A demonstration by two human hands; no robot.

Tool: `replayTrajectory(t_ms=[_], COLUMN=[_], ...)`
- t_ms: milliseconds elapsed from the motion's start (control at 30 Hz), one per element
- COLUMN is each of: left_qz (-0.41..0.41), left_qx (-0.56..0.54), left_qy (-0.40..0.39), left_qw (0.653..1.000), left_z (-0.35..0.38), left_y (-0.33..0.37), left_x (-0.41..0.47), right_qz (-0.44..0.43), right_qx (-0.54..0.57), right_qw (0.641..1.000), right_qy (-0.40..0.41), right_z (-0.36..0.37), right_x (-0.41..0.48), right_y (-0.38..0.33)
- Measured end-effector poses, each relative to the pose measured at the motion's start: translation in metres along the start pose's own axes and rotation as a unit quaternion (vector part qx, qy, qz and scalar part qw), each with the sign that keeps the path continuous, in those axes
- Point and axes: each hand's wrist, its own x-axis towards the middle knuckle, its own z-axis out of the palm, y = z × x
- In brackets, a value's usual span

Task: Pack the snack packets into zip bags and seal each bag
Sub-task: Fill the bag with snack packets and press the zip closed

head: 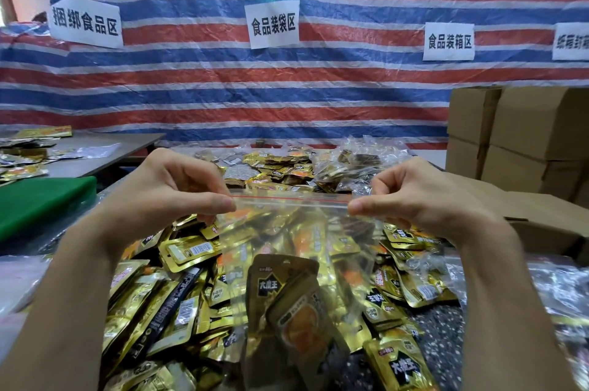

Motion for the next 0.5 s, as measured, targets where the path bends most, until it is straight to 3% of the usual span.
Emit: replayTrajectory(t_ms=[167, 367, 500], left_qz=[-0.010, -0.006, 0.003], left_qx=[0.020, 0.014, -0.011], left_qy=[-0.011, -0.047, -0.037], left_qw=[1.000, 0.999, 0.999], left_z=[0.006, 0.016, 0.020], left_y=[0.008, 0.020, 0.027], left_x=[0.002, 0.005, 0.001], right_qz=[-0.045, 0.028, -0.031], right_qx=[0.065, 0.077, 0.128], right_qw=[0.997, 0.988, 0.991], right_qy=[-0.014, -0.133, -0.028], right_z=[-0.002, 0.017, 0.029], right_x=[-0.010, -0.037, -0.056], right_y=[0.007, 0.032, 0.025])
